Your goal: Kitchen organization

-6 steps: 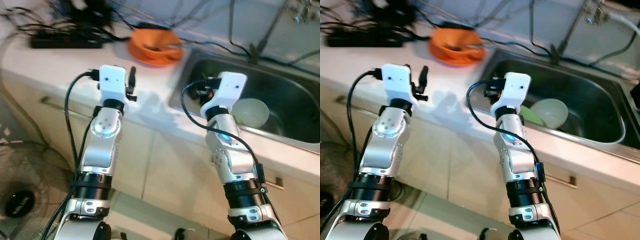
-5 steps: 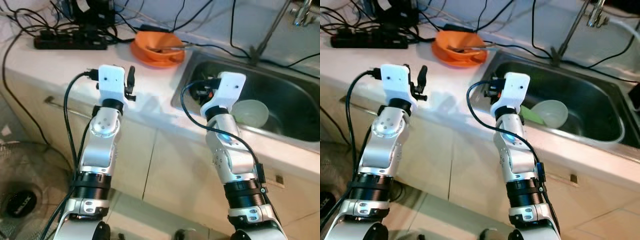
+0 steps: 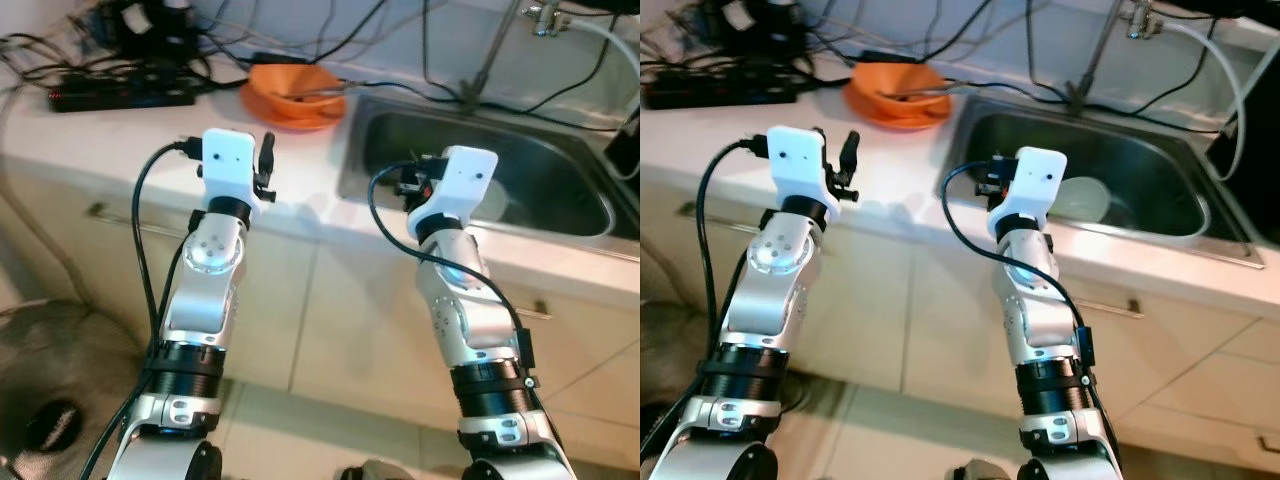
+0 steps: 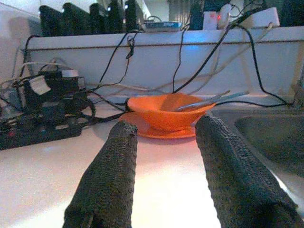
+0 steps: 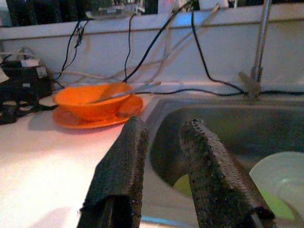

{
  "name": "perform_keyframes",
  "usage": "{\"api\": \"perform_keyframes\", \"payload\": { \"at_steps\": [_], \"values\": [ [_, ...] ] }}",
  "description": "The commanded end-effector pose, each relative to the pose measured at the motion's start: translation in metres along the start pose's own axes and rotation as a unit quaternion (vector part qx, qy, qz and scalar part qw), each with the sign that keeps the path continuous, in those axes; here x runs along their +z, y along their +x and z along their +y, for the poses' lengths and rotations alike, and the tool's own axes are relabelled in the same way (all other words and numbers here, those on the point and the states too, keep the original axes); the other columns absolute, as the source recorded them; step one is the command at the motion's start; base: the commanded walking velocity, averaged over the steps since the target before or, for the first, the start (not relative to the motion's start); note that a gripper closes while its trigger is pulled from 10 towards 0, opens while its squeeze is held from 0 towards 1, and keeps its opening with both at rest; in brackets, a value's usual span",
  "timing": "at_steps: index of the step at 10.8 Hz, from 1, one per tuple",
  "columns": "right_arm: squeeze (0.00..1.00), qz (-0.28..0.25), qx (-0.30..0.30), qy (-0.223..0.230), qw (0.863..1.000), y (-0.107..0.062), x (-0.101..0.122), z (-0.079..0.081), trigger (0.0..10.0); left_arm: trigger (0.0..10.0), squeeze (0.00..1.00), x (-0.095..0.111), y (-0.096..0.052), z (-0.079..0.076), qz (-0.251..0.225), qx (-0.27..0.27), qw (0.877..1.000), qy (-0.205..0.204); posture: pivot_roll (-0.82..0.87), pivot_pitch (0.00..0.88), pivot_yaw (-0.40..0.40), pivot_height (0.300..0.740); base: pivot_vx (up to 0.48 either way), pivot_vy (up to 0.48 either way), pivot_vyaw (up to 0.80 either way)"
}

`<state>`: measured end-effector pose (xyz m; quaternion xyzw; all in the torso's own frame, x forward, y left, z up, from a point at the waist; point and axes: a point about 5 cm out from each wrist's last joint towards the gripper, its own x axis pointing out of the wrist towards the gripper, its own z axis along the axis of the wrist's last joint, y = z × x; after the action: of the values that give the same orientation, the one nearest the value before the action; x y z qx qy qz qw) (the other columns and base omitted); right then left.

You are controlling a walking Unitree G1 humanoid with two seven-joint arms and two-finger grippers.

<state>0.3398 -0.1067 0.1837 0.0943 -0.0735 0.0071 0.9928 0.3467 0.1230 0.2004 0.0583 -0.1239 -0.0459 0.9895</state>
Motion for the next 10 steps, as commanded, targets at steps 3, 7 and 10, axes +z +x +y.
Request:
{"api": "perform_keyframes", "payload": {
  "at_steps": [3,7,10],
  "values": [
    [0.0,0.005,-0.014,0.001,1.0,0.0036,0.0045,-0.0054,10.0,10.0,0.0,-0.0006,0.0005,-0.0113,0.006,-0.02,1.0,-0.009,-0.04,0.04,-0.092,0.719,0.0,0.0,-0.49],
    [0.0,0.006,-0.014,0.006,1.0,0.0047,0.0053,-0.0039,10.0,10.0,0.0,0.0029,0.0038,-0.0067,0.006,-0.012,1.0,-0.019,-0.03,0.051,-0.094,0.719,0.143,0.149,0.0],
    [0.0,0.005,-0.009,0.007,1.0,0.0055,0.0057,-0.0015,10.0,10.0,0.0,0.0038,0.0047,-0.0056,0.006,-0.009,1.0,-0.018,-0.03,0.053,-0.093,0.719,0.301,0.346,-0.5]
  ]
}}
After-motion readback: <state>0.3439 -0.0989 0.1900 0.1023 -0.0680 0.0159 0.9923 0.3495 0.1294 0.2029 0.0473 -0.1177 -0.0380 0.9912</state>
